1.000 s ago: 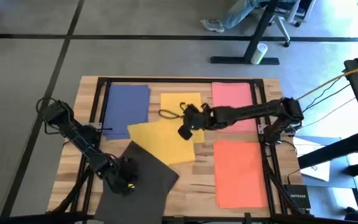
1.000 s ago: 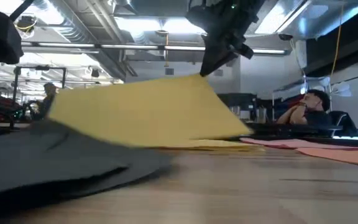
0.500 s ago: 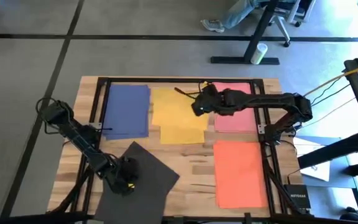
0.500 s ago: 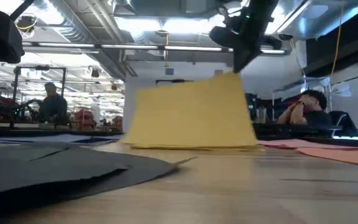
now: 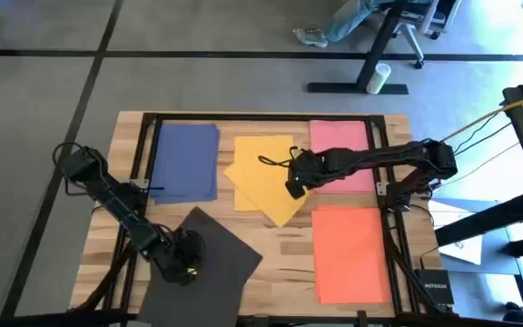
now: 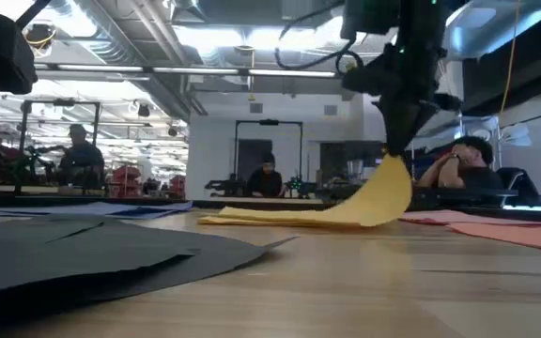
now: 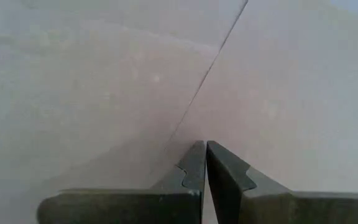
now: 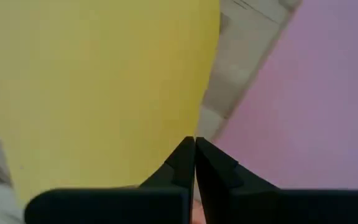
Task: Organize paper
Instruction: Stack the yellow paper on top of the top yellow paper
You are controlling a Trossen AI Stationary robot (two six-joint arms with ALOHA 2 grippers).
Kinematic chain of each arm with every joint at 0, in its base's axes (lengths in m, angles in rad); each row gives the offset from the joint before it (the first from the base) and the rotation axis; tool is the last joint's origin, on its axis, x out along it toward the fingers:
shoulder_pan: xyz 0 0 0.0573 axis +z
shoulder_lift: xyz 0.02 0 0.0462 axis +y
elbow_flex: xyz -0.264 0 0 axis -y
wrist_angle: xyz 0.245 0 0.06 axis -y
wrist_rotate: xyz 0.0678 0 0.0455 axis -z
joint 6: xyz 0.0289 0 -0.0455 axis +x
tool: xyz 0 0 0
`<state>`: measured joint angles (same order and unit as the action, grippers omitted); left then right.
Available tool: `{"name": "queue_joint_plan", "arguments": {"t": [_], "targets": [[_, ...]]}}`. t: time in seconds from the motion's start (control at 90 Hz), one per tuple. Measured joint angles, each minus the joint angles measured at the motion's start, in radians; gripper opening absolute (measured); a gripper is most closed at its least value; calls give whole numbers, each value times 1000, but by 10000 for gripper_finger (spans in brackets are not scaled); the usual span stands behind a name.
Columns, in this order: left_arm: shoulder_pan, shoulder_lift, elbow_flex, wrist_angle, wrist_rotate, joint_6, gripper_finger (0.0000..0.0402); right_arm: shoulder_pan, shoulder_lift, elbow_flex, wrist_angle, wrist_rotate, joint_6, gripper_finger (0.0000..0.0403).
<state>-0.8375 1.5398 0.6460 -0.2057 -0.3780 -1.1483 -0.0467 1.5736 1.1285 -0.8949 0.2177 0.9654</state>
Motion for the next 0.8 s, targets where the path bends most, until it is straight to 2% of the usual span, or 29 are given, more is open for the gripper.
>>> {"name": "queue_joint_plan", "arguments": {"t": [0.156, 0.411, 0.533, 0.8], "targets": [[0, 0, 1, 6, -3, -6, 0, 1, -25, -86, 204, 26, 63, 0], [0, 0, 1, 7, -3, -19, 0, 53, -94, -346, 643, 123, 273, 0], [0, 0, 1, 8, -4, -20, 0, 97, -101, -427, 758, 238, 385, 0], [0, -1, 1, 7, -4, -14, 0, 236, -100, -539, 844, 511, 681, 0]]}}
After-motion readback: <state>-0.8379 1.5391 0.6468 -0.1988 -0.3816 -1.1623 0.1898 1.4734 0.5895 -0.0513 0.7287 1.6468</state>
